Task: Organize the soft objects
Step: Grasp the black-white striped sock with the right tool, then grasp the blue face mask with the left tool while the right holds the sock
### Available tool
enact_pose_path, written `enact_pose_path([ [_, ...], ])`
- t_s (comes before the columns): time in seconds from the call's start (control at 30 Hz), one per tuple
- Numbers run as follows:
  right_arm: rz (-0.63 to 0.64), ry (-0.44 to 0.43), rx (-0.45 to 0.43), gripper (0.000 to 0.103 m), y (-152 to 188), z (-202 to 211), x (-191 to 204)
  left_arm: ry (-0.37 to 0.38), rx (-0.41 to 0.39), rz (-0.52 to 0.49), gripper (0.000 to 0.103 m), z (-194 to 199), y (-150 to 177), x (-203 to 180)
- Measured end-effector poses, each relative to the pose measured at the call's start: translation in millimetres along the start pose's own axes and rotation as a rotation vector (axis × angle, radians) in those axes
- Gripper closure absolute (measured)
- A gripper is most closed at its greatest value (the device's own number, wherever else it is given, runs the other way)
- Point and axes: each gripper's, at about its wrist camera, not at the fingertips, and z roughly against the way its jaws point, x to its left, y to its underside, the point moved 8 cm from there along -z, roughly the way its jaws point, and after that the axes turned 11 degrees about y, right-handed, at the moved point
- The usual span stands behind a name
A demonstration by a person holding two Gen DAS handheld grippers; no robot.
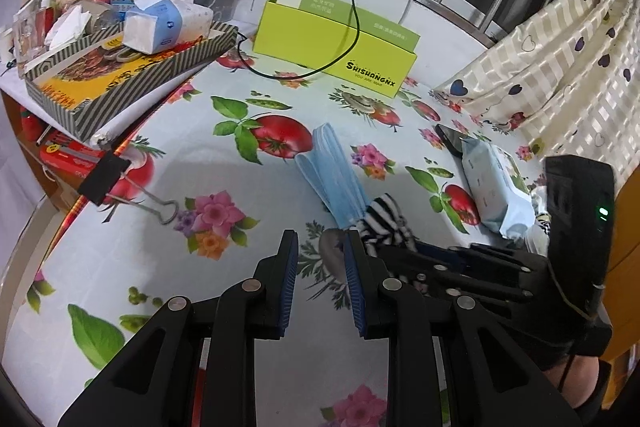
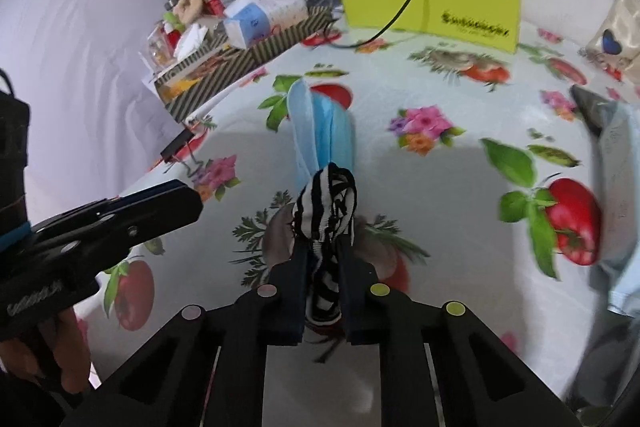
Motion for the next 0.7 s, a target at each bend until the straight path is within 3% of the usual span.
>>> enact_pose_path([
  [0.3, -0.045, 0.055, -0.082, 0.091, -2, 41, -28, 0.012, 0.023, 0.033, 0.079, -24, -12, -9],
  [0.37, -0.044, 0.058, -0.098, 0.091, -2, 50, -30, 0.006, 0.025, 0.036, 0.072, -33, -16, -12],
  [0.4, -0.043, 0.059, -0.104, 0.091, -3, 52, -31, -0.003, 0.025, 0.042, 0.06, -37, -18, -12],
  [0.43, -0.041, 0.059, -0.11, 0.091, -3, 55, -31, -0.005, 0.024, 0.046, 0.057, -40, -20, -13],
  [0.7, -0.053, 0.065, -0.143, 0.091, -6, 69, -42, -0.08, 0.06, 0.067, 0.057, -80, -31, -6],
])
